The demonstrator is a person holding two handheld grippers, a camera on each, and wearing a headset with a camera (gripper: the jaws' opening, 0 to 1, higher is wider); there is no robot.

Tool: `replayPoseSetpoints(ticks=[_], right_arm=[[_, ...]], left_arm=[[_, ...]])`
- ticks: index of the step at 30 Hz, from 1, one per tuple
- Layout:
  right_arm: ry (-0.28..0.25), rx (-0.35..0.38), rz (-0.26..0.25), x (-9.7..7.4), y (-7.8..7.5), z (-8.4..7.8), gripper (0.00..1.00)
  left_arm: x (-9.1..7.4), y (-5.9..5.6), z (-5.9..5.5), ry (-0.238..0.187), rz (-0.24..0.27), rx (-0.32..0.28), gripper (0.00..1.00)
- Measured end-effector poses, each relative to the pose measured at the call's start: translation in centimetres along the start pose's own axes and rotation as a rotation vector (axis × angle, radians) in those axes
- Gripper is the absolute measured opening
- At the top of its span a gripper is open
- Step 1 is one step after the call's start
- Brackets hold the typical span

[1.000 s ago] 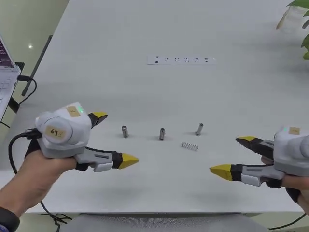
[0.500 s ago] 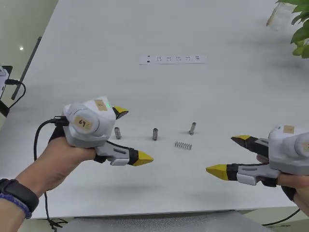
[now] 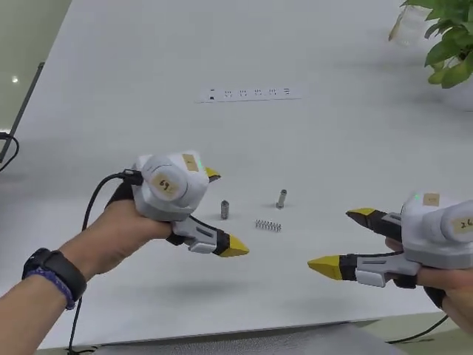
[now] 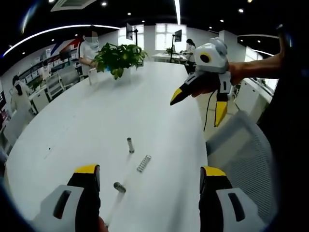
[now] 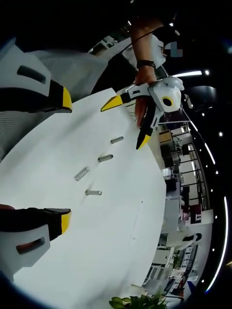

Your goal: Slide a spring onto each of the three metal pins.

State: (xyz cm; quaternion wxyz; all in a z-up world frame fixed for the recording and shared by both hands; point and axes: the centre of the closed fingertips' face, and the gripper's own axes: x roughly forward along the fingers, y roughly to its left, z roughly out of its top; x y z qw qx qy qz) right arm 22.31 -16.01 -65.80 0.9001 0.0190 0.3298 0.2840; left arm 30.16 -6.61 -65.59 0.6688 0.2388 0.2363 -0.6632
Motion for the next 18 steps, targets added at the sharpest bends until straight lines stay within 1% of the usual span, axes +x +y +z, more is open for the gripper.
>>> replayPoseSetpoints(ticks=[5,8,9,16,18], right_arm=[[0.006,0.0,-0.002,-0.1,0.1,-0.2,0.81],[0.004,0.003,-0.002,-0.2,0.1,-0.2,0.81],[0.006,0.003,-0.001,-0.2,0.2,-0.3,0.81],[0.016,0.002,-0.002,-0.2,0.2,-0.6,0.82],[0.018,0.004,-0.001,-0.3,0.2,-0.7,0.82]], left_arm=[[2.2,-0.3,-0.1,0.026,-0.039,0.025,0.81],[3.0,-0.5,-0.3,0.034,-0.059,0.025,0.8],[3.6,-0.6,-0.3,0.041,-0.067,0.026,0.8],[6.1,-1.1,-1.3,0.079,-0.107,0.03,0.79],[6.7,-1.2,-1.5,0.084,-0.116,0.021,0.79]])
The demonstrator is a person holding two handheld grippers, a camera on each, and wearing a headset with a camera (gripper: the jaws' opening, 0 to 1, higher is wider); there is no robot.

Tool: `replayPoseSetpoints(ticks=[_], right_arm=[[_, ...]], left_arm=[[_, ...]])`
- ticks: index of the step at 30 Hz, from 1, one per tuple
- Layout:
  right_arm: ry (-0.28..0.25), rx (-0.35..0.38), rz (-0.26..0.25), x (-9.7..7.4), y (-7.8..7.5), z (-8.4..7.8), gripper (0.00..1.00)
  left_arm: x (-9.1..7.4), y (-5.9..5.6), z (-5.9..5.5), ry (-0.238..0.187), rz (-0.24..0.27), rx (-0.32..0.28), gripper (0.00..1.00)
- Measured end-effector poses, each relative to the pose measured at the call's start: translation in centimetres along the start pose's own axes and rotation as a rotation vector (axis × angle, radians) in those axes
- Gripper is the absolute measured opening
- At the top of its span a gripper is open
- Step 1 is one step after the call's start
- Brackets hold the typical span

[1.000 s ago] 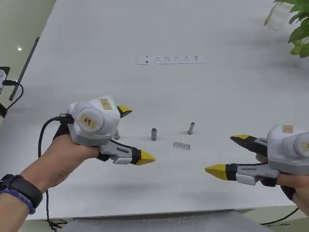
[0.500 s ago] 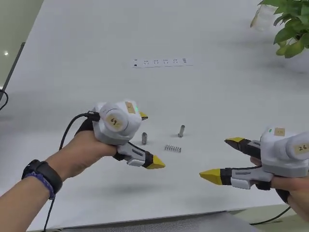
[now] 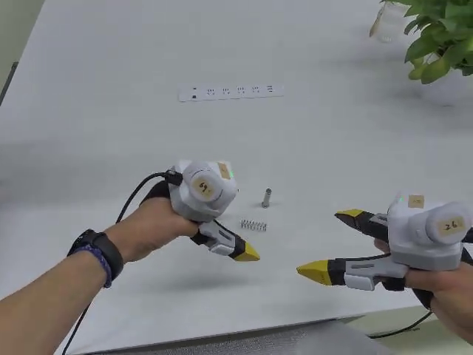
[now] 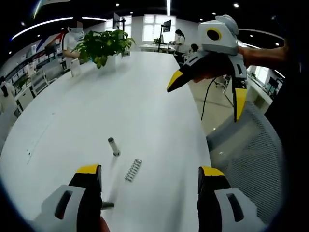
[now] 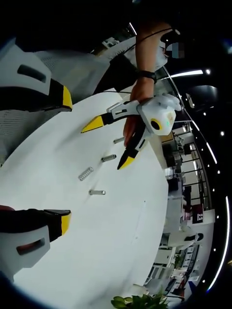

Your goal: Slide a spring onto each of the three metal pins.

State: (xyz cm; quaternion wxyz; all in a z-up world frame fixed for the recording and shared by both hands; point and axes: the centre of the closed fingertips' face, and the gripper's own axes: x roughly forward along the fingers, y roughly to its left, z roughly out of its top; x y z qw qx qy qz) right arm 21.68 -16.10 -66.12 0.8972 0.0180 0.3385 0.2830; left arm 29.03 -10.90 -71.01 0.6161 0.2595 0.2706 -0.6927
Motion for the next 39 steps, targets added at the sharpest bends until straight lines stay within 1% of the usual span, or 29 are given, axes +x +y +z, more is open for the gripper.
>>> replayPoseSetpoints(ticks=[3,6,12,19,21,23,26,31,35,39], right_arm=[[0.002,0.0,-0.001,-0.1,0.0,-0.1,0.82],[0.002,0.002,-0.004,-0.2,-0.1,-0.2,0.82],[0.002,0.008,-0.007,-0.5,-0.3,-0.3,0.82],[0.007,0.016,-0.011,-0.6,-0.3,-0.7,0.81],[0.008,0.022,-0.013,-0.7,-0.4,-0.8,0.8],[0.007,0.026,-0.013,-0.8,-0.4,-0.9,0.8],[0.007,0.03,-0.018,-0.9,-0.5,-1.0,0.8],[0.006,0.037,-0.023,-1.0,-0.6,-1.2,0.79],[0.008,0.04,-0.021,-1.0,-0.5,-1.3,0.79],[0.01,0.042,-0.021,-0.9,-0.6,-1.5,0.79]], left_arm=[[0.7,-0.1,-0.2,0.007,-0.01,-0.005,0.78],[1.6,-0.2,-0.7,0.027,-0.018,-0.006,0.77],[2.8,-0.2,-1.2,0.039,-0.026,-0.024,0.74],[4.1,0.2,-2.0,0.049,-0.025,-0.067,0.69],[4.5,0.4,-2.1,0.04,-0.018,-0.104,0.67],[4.8,0.4,-2.3,0.037,-0.02,-0.116,0.64],[5.4,0.4,-2.9,0.056,-0.017,-0.119,0.62],[5.9,0.1,-3.5,0.074,-0.011,-0.117,0.6],[6.3,0.0,-4.1,0.088,-0.012,-0.135,0.58],[6.7,0.0,-4.5,0.099,-0.009,-0.143,0.53]])
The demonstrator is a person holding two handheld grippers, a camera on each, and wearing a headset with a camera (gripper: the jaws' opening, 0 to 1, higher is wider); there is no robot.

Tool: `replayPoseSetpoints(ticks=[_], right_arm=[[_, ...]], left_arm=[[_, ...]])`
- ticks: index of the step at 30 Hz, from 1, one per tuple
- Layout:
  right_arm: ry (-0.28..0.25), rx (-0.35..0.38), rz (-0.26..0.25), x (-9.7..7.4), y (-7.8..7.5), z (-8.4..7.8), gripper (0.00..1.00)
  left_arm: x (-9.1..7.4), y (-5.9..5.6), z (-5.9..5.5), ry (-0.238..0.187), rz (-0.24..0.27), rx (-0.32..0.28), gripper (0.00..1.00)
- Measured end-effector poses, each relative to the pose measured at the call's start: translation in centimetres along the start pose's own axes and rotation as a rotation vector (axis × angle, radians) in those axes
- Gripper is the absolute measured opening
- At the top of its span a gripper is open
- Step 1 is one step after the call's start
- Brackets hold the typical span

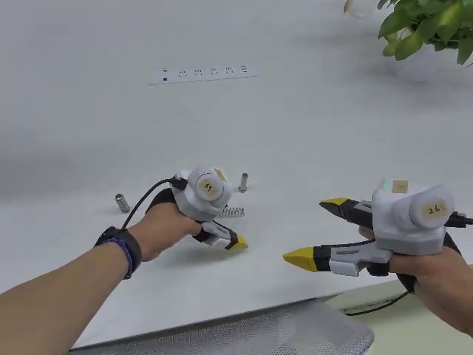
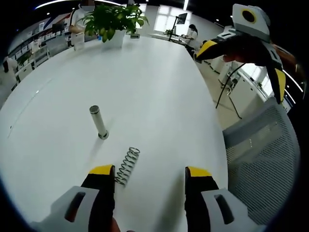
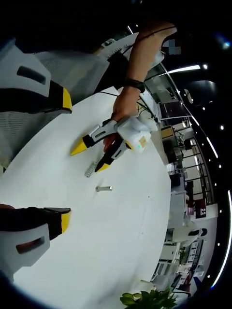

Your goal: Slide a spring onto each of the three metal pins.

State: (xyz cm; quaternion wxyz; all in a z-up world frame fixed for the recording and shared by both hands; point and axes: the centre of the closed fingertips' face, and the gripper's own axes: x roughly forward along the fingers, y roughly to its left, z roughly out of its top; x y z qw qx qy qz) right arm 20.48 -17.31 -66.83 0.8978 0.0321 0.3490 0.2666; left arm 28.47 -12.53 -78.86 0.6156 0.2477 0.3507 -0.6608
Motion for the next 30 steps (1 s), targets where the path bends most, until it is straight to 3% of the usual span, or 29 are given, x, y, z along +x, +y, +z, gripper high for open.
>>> replayPoseSetpoints(ticks=[8,21,30], right_arm=[[0.0,0.004,-0.005,-0.2,-0.2,-0.1,0.78],[-0.001,0.006,-0.003,-0.1,-0.1,-0.1,0.76],[-0.003,0.005,-0.001,-0.1,-0.1,0.0,0.76]], left_arm=[[-0.3,0.8,0.1,0.001,0.032,-0.001,0.4],[-0.4,2.2,-0.5,0.032,0.11,0.067,0.04],[-0.4,1.6,-0.7,0.04,0.083,0.048,0.02]])
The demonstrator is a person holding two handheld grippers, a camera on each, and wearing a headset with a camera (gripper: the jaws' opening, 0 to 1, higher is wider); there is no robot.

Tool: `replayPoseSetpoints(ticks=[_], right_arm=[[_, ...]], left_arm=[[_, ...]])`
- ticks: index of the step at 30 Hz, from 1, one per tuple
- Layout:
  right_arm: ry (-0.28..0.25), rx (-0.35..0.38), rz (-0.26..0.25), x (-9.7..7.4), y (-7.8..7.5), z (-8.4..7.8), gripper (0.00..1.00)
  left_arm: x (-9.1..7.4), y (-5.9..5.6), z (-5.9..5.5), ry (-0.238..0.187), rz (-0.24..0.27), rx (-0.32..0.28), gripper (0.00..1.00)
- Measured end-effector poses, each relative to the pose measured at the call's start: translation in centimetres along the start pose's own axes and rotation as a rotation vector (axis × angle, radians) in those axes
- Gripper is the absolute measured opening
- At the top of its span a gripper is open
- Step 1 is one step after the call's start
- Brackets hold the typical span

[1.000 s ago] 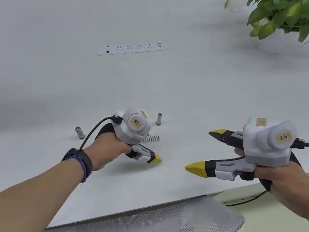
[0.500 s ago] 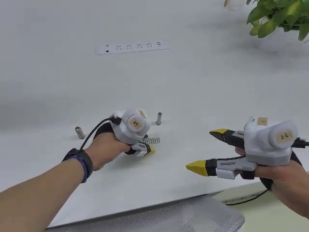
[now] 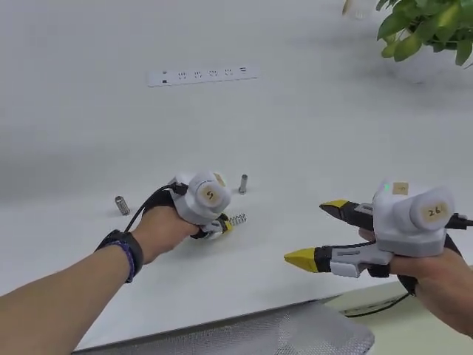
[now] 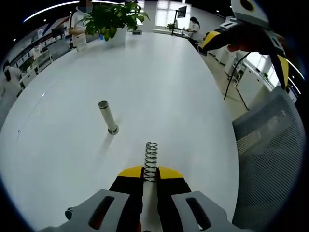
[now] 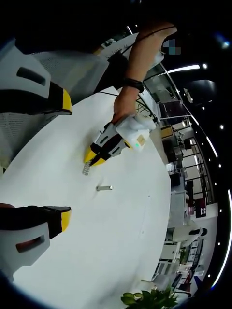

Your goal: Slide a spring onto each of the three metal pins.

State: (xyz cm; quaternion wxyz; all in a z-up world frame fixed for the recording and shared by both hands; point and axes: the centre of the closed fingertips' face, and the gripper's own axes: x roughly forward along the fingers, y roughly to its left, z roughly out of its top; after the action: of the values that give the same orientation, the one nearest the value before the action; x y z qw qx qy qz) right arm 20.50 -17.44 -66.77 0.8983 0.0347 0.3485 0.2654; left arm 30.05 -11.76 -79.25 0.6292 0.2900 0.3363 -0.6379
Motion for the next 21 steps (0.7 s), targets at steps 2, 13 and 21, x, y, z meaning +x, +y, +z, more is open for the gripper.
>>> replayPoseSetpoints(ticks=[2,13,21], right_arm=[[0.002,-0.001,0.0,0.0,0.0,-0.1,0.76],[0.003,0.004,0.007,0.2,0.0,-0.2,0.75],[-0.003,0.0,0.023,0.5,0.3,0.1,0.74]], left_arm=[[-0.1,-0.1,-0.1,0.001,-0.003,-0.007,0.02],[-1.4,-0.3,0.0,-0.027,-0.009,-0.031,0.02],[-3.3,-0.3,0.3,-0.061,-0.001,-0.02,0.02]])
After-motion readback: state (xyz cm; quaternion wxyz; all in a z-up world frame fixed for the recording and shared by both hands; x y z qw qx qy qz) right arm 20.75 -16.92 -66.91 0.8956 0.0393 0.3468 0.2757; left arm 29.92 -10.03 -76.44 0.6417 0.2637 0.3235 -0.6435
